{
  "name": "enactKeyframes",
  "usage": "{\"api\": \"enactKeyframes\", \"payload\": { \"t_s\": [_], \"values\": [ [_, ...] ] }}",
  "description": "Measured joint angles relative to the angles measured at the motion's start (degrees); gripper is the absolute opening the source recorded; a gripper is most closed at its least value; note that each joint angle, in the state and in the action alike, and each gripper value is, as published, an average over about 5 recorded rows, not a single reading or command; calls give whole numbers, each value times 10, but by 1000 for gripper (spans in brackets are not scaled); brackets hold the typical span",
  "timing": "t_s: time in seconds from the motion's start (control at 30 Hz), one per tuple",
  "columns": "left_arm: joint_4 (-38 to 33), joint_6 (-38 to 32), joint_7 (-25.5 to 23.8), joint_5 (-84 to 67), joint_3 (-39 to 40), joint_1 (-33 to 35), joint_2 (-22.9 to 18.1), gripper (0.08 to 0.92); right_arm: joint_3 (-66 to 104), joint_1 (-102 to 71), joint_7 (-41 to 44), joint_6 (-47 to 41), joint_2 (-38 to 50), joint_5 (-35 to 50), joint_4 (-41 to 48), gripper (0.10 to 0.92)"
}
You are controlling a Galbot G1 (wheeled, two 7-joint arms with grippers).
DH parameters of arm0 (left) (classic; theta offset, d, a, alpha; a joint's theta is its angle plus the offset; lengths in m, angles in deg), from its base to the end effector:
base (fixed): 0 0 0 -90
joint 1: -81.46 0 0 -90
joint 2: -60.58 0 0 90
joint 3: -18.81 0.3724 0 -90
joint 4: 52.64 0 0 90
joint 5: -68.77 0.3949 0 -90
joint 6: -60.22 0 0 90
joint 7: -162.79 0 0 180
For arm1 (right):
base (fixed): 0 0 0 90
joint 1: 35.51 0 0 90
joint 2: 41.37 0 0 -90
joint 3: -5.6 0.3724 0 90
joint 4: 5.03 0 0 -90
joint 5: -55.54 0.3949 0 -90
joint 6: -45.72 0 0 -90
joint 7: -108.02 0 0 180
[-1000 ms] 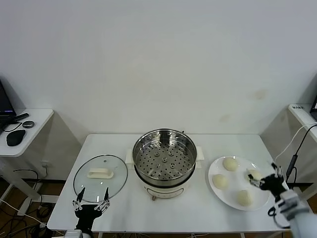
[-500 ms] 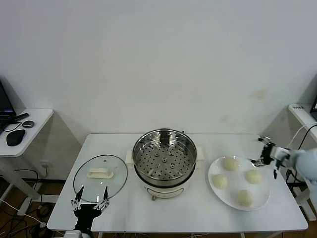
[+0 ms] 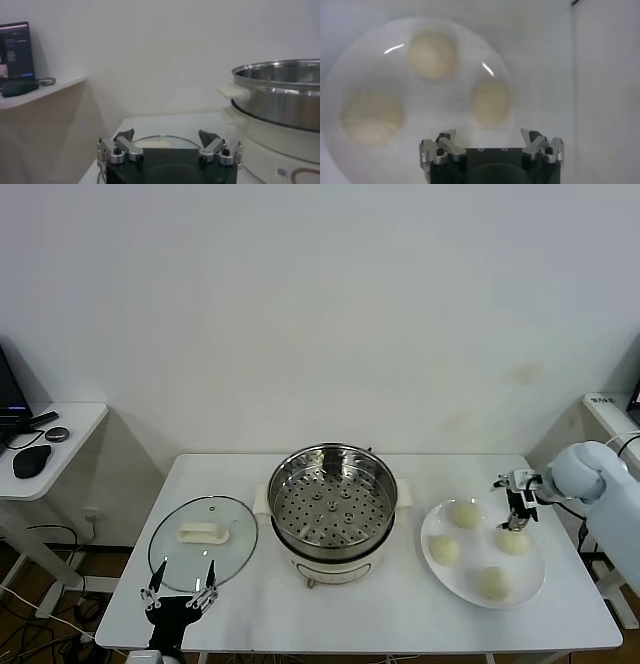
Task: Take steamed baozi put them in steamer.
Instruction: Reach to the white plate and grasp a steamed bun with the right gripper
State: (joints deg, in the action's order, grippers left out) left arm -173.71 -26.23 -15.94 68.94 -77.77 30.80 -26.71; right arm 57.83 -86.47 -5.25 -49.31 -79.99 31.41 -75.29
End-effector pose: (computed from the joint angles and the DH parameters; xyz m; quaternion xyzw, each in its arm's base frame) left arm 0.1543 0.0467 -0.3418 0.0458 -0.9924 -0.0539 0.1009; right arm 0.5391 -0.2531 -0.1983 0.4249 -0.6066 0.5516 0.3836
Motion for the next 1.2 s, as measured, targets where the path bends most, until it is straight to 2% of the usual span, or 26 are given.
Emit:
{"api": "enactKeyframes", "payload": {
  "t_s": [0.37,1.2],
  "values": [
    [4,-6,5,3,1,10,-4,823,-20,28,-9,17,-59,-16,73,823],
    [15,-11,9,4,1,8,-6,823,-10,20,-24,32,-109,-61,134,817]
  ]
}}
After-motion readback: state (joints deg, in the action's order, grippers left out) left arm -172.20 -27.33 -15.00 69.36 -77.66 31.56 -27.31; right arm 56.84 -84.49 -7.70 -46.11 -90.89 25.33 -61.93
